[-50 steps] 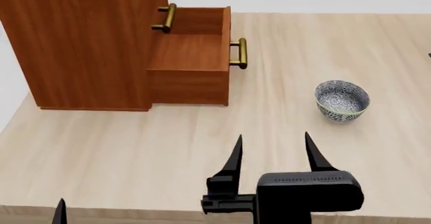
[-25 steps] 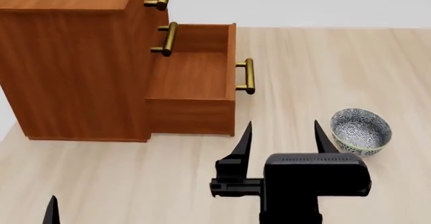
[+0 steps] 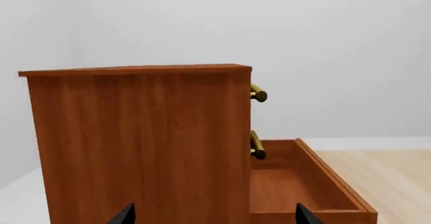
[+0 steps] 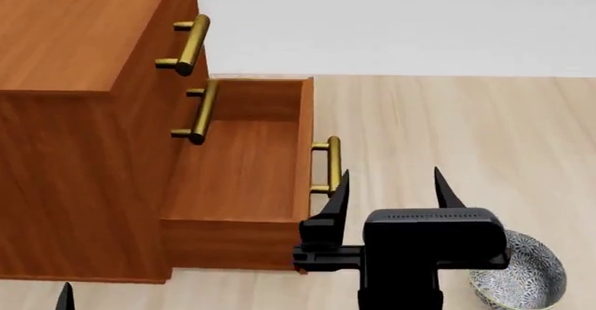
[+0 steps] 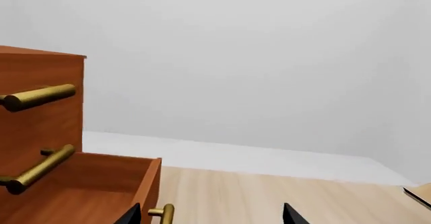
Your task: Put the bowl in the bottom drawer of the cabinet.
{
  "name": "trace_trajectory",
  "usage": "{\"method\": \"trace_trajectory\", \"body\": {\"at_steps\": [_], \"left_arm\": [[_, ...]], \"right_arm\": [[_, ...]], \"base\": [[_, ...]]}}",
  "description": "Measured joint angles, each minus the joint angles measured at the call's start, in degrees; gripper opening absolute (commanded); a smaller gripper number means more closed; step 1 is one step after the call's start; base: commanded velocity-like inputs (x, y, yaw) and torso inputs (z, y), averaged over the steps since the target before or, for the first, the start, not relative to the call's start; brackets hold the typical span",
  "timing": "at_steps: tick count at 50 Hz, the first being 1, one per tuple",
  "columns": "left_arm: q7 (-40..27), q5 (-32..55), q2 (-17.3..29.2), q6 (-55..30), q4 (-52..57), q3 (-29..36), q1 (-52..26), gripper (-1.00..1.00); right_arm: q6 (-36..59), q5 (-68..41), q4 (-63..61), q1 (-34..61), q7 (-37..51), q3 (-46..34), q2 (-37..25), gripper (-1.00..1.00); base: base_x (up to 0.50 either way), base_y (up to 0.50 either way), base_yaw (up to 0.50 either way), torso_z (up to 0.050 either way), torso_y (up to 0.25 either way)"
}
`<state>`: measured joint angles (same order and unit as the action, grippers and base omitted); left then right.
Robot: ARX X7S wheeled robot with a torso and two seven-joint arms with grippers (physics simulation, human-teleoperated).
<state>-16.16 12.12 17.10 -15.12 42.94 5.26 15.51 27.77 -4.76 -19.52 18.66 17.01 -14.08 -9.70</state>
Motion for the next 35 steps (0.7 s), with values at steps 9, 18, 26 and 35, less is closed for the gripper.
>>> {"method": "trace_trajectory", "body": {"at_steps": [9, 18, 26, 35], "left_arm": [[-0.2, -0.1, 0.2, 2.8, -0.1, -0.2, 3.2, 1.00], [-0.4, 0.2, 0.3, 5.3, -0.6, -0.6, 5.4, 1.00], [-0.6, 0.7, 0.5, 6.2, -0.8, -0.8, 6.3, 1.00], [-0.8, 1.0, 0.7, 6.7, -0.9, -0.9, 6.7, 1.00]], "right_arm": [[-0.1, -0.2, 0.4, 0.3, 0.3, -0.3, -0.1, 1.00], [-0.1, -0.4, 0.6, 0.5, 0.6, -0.7, -0.3, 1.00], [0.0, -0.7, 0.5, 0.4, 0.9, -0.9, -0.5, 1.00], [0.0, -0.7, 0.6, 0.5, 1.2, -1.4, -0.7, 1.00]], "base": [[0.50, -0.06, 0.00, 0.000, 0.002], [0.50, -0.07, 0.00, 0.000, 0.001], [0.50, -0.06, 0.00, 0.000, 0.000], [0.50, 0.02, 0.00, 0.000, 0.000]]}}
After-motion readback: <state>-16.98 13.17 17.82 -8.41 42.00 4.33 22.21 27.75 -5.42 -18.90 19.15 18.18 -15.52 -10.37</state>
